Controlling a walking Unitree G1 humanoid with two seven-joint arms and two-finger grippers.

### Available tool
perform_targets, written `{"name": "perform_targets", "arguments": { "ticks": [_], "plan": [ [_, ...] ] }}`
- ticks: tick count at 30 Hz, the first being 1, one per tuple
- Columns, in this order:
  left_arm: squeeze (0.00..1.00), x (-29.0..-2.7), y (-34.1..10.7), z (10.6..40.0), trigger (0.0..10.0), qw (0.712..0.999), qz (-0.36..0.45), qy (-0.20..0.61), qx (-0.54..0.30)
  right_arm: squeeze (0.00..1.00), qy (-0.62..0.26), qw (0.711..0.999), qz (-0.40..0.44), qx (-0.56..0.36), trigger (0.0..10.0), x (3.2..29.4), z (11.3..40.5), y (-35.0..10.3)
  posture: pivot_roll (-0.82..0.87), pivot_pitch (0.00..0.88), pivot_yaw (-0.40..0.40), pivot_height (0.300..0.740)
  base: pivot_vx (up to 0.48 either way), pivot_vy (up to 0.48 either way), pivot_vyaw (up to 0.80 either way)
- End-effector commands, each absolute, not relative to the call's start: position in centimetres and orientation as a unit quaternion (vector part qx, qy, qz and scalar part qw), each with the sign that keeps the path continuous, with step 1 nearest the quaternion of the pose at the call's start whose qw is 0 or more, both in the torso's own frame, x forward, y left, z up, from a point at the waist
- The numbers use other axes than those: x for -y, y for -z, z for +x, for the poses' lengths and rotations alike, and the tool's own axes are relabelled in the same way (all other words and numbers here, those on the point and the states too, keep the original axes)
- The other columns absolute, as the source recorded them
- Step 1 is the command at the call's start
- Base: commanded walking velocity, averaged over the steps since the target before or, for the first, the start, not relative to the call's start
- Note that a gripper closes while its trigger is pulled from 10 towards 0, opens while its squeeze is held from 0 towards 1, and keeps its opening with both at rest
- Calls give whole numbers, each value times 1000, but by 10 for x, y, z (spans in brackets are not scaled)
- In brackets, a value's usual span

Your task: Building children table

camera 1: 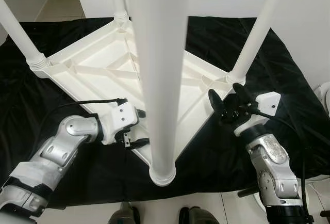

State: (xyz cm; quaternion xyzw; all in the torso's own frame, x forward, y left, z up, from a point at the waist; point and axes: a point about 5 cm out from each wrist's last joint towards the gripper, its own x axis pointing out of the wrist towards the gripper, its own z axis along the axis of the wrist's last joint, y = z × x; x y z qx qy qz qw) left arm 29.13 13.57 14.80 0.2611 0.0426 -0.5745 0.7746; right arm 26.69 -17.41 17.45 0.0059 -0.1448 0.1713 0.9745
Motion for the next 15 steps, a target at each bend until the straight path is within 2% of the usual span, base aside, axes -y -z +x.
{"name": "perform_targets", "arguments": {
  "ticks": [1, 5, 9, 15],
  "plan": [
    [0, -135, -137, 288, 10000, 766, 258, 586, -65, 0, -178, 974, 3, 140, 10000, 172, 265, -173, -87, 131, 53, 740, 0, 0, 0],
    [0, -141, -138, 290, 10000, 744, 276, 604, -76, 0, -181, 974, 0, 139, 10000, 172, 265, -173, -85, 124, 56, 740, 0, 0, 0],
    [0, -147, -139, 294, 10000, 738, 287, 605, -82, 0, -186, 973, -1, 137, 10000, 171, 265, -173, -83, 121, 58, 740, 0, 0, 0],
    [0, -163, -141, 298, 10000, 708, 309, 627, -106, 0, -200, 971, -8, 134, 10000, 168, 266, -171, -83, 119, 60, 740, 0, 0, 0]
  ]
}}
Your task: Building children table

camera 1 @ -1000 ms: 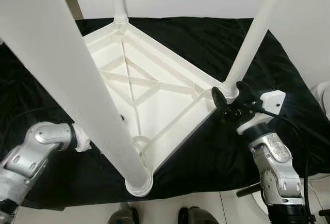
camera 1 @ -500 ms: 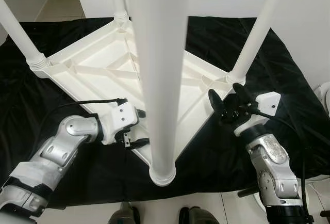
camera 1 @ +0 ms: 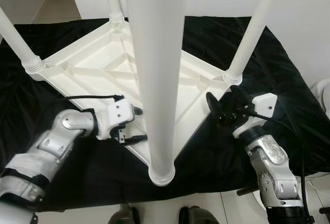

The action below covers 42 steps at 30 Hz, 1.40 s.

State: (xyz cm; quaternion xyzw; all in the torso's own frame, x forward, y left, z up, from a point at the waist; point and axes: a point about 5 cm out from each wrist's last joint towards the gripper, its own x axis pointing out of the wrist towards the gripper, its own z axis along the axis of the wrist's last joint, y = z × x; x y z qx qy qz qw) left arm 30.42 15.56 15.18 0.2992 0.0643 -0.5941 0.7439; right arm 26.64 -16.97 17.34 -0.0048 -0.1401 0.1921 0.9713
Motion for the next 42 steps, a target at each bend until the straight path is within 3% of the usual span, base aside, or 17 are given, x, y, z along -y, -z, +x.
{"name": "perform_targets", "arguments": {
  "ticks": [1, 13, 14, 15, 16, 19, 20, 28, 37, 40, 41, 42],
  "plan": [
    [0, -169, -141, 299, 10000, 698, 312, 633, -123, 0, -202, 970, -11, 134, 10000, 169, 266, -172, -83, 120, 59, 740, 0, 0, 0],
    [0, -169, -137, 309, 10000, 678, 335, 639, -139, 0, -203, 969, -15, 137, 10000, 168, 268, -173, -84, 126, 63, 740, 0, 0, 0],
    [0, -167, -138, 310, 8510, 679, 335, 639, -138, 0, -203, 969, -15, 137, 10000, 167, 268, -173, -85, 130, 66, 740, 0, 0, 0],
    [0, -167, -138, 310, 8510, 679, 335, 639, -138, 0, -203, 969, -15, 137, 10000, 167, 268, -173, -85, 130, 66, 740, 0, 0, 0],
    [0, -166, -138, 311, 6706, 679, 333, 639, -137, 0, -203, 969, -15, 138, 10000, 167, 268, -174, -85, 131, 68, 740, 0, 0, 0],
    [0, -166, -138, 311, 6706, 679, 333, 639, -137, 0, -203, 969, -15, 138, 10000, 167, 268, -174, -85, 131, 68, 740, 0, 0, 0],
    [0, -165, -139, 313, 1216, 675, 334, 644, -134, 0, -201, 970, -16, 139, 10000, 167, 268, -174, -90, 136, 78, 740, 0, 0, 0],
    [0, -155, -141, 313, 1059, 674, 332, 651, -110, 0, -192, 971, -17, 142, 10000, 170, 268, -175, -92, 141, 82, 740, 0, 0, 0],
    [0, -140, -143, 320, 745, 707, 327, 623, -76, 0, -189, 972, -18, 142, 10000, 171, 268, -175, -98, 146, 75, 740, 0, 0, 0],
    [0, -128, -143, 326, 1373, 736, 328, 591, -43, 0, -185, 972, -17, 143, 10000, 171, 270, -176, -98, 146, 69, 740, 0, 0, 0],
    [0, -124, -143, 328, 3176, 745, 325, 581, -35, 0, -183, 972, -16, 143, 10000, 171, 270, -176, -97, 147, 66, 740, 0, 0, 0],
    [0, -124, -143, 328, 3176, 745, 325, 581, -35, 0, -183, 972, -16, 143, 10000, 171, 270, -176, -97, 147, 66, 740, 0, 0, 0]
  ]
}}
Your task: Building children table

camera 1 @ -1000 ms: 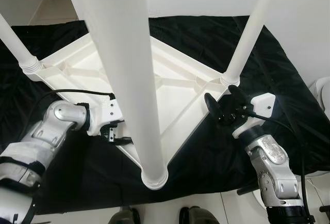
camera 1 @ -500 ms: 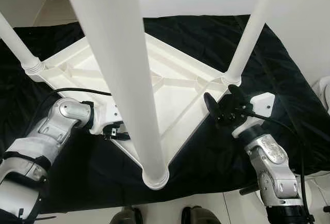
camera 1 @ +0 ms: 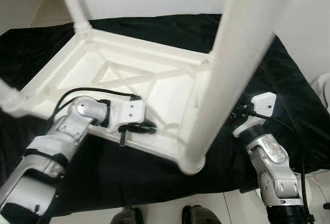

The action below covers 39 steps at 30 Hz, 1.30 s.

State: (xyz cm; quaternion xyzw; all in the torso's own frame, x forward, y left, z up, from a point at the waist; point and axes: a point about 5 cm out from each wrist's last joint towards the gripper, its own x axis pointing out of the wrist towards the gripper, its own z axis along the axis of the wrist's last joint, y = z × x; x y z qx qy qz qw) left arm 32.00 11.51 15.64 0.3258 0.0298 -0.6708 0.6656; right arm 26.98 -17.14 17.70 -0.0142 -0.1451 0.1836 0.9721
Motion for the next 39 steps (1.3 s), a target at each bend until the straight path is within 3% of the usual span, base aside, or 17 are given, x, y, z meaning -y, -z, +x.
{"name": "perform_targets", "arguments": {
  "ticks": [1, 2, 4, 5, 10, 11, 18, 19, 26, 32, 39],
  "plan": [
    [0, -115, -143, 330, 4314, 758, 317, 570, -19, 0, -172, 974, -13, 144, 10000, 172, 273, -176, -95, 146, 65, 740, 0, 0, 0],
    [0, -109, -144, 330, 6745, 762, 314, 567, -10, 0, -166, 975, -11, 145, 10000, 172, 274, -176, -95, 145, 61, 740, 0, 0, 0],
    [0, -106, -144, 330, 6745, 764, 312, 565, -5, 0, -162, 976, -10, 145, 10000, 172, 275, -175, -95, 145, 61, 740, 0, 0, 0],
    [0, -100, -144, 331, 9725, 768, 312, 559, 3, 0, -154, 977, -12, 145, 10000, 173, 277, -176, -97, 145, 60, 740, 0, 0, 0],
    [0, -92, -143, 333, 10000, 782, 305, 543, 10, 0, -111, 983, -15, 143, 10000, 180, 282, -176, -104, 146, 63, 740, 0, 0, 0],
    [1000, -94, -144, 335, 10000, 792, 287, 539, 10, 0, -78, 987, -10, 138, 10000, 187, 284, -175, -109, 150, 63, 740, 0, 0, 0],
    [1000, -104, -153, 342, 10000, 809, 284, 514, 22, 0, -36, 990, 8, 133, 10000, 194, 285, -174, -114, 152, 70, 740, 0, 0, 0],
    [0, -107, -156, 343, 10000, 817, 274, 507, 18, 0, -27, 991, 10, 128, 10000, 196, 285, -173, -114, 151, 74, 740, 0, 0, 0],
    [0, -115, -171, 340, 10000, 843, 229, 486, 34, 0, -23, 992, -1, 123, 10000, 201, 279, -170, -113, 145, 79, 740, 0, 0, 0],
    [0, -126, -183, 331, 10000, 871, 167, 460, 44, 0, -66, 985, 12, 158, 10000, 205, 256, -177, -118, 142, 78, 740, 0, 0, 0],
    [0, -133, -195, 315, 10000, 889, 117, 434, 86, 0, -135, 982, 6, 133, 10000, 215, 230, -181, -126, 126, 74, 740, 0, 0, 0]
  ]
}}
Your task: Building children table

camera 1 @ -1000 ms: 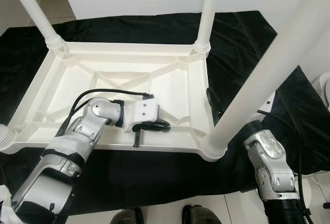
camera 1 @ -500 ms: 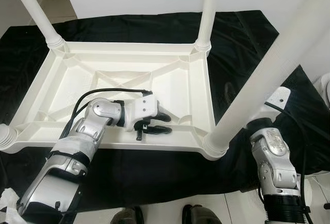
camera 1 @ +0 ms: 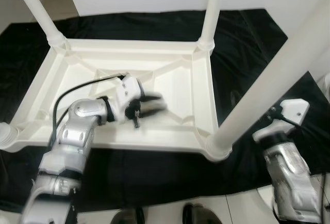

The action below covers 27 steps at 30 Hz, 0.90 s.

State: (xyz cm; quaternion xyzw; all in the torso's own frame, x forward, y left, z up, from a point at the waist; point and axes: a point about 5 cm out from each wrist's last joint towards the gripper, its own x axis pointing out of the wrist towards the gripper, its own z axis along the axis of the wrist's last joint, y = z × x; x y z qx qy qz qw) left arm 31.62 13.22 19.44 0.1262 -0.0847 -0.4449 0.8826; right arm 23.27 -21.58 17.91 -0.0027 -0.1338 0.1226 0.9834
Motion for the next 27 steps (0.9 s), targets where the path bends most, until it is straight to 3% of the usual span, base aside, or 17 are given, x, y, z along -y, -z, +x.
{"name": "perform_targets", "arguments": {
  "ticks": [1, 8, 15, 20, 27],
  "plan": [
    [0, -130, -196, 313, 10000, 892, 113, 428, 86, 0, -150, 981, -8, 124, 10000, 218, 226, -181, -122, 123, 72, 740, 0, 0, 0],
    [0, -123, -198, 306, 10000, 893, 104, 429, 88, 0, -187, 977, -24, 103, 10000, 225, 218, -183, -125, 114, 71, 740, 0, 0, 0],
    [0, -126, -194, 295, 10000, 890, 115, 436, 68, 0, -293, 954, -49, 44, 10000, 238, 195, -184, -121, 101, 76, 740, 0, 0, 0],
    [0, -120, -194, 294, 10000, 892, 116, 431, 67, 0, -406, 912, -63, -17, 10000, 232, 190, -185, -129, 86, 89, 740, 0, 0, 0],
    [0, -117, -194, 296, 10000, 890, 121, 434, 69, 0, -464, 881, -85, -36, 10000, 222, 195, -184, -129, 73, 90, 740, 0, 0, 0]
  ]
}}
